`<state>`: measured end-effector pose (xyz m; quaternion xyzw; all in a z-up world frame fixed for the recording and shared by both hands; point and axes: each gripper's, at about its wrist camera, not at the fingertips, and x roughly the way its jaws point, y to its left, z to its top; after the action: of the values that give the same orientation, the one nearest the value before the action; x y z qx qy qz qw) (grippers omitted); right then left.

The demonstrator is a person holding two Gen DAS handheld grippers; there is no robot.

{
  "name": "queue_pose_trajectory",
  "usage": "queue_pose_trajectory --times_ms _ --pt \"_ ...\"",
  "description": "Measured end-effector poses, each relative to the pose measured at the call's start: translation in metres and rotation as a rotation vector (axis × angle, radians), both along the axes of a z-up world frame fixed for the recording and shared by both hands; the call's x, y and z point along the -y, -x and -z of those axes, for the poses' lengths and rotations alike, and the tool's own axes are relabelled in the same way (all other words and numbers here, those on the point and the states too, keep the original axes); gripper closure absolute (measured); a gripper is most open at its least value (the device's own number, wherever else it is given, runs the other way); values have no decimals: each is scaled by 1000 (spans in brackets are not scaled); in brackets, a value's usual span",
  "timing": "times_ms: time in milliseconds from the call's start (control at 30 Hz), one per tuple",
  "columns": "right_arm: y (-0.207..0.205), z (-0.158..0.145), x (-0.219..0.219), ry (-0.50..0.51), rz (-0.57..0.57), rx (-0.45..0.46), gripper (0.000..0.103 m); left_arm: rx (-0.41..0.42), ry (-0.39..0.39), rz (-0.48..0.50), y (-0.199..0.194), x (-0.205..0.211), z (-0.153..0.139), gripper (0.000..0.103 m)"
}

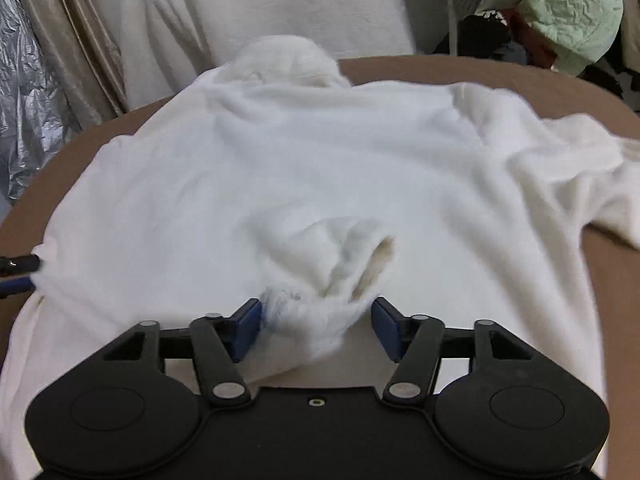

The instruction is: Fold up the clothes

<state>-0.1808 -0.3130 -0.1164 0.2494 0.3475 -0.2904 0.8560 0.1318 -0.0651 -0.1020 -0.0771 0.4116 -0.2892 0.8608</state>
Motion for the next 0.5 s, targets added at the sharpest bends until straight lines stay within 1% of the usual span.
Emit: queue_pose_trajectory --times_ms 67,100,133,200,267,300,333,367,400,433,467,500 --pt "2 -5 11 -46 -8 58 35 5 29 -16 -5 -3 1 10" --pt "4 -7 19 -83 4 99 29 -5 49 -23 -8 -5 3 10" --pt "4 -5 25 -121 23 132 20 -24 73 -33 -12 -6 6 10" --pt "6 5 39 -208 82 197 18 -67 112 -49 -20 -5 15 10" --pt "6 25 59 -290 136 260 18 -94 123 -59 -26 -3 23 11" --pt "7 35 66 -312 151 287 31 -90 113 -62 -27 -2 25 14" --pt "7 37 69 -295 163 279 65 -78 101 -63 -27 0 26 28" --pt "4 34 71 -255 159 246 81 -56 85 -61 -25 2 25 40" --pt "-4 26 72 -206 120 213 82 -29 71 -55 -22 5 22 60" --pt "-11 11 68 -129 71 204 83 5 60 -43 -17 8 16 85" --pt "-20 -4 65 -51 21 196 83 38 49 -31 -12 11 10 89" --pt "-31 -24 62 31 -31 194 83 72 38 -19 -7 14 4 89"
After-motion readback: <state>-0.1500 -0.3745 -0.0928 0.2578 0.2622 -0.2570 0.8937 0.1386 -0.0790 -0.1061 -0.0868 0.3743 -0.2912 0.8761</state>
